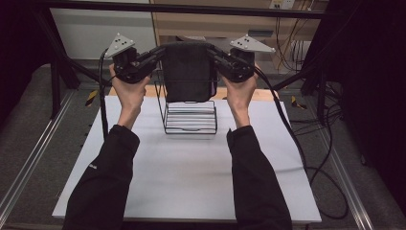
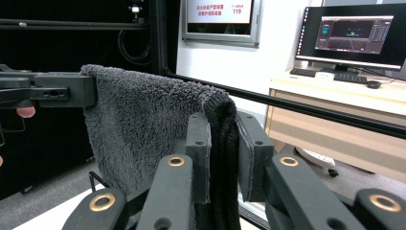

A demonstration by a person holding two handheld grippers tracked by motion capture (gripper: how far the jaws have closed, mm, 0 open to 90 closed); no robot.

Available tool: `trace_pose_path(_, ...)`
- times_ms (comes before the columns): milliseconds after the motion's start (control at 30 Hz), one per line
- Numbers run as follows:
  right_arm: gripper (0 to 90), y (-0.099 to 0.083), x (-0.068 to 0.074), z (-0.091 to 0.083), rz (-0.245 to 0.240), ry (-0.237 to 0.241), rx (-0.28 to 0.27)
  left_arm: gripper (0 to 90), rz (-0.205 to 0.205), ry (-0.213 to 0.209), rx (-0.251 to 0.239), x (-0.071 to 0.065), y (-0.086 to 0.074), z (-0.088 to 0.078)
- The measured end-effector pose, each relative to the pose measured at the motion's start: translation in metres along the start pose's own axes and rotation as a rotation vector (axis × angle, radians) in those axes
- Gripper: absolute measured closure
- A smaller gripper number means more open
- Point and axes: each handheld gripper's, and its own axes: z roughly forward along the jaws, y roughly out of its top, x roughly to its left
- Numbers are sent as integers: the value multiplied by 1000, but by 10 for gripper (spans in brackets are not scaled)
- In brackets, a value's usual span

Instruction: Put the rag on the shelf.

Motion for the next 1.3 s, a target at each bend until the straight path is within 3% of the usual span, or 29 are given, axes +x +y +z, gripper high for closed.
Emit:
trace_pose_path(867,778,-21,15,-18,-41,22,-22,815,9,-19,-9,-6,-19,-14)
trace_pose_path(1300,778,-44,20,-27,-11,42,-33,814,14,-27,-13,-12,-38,-23)
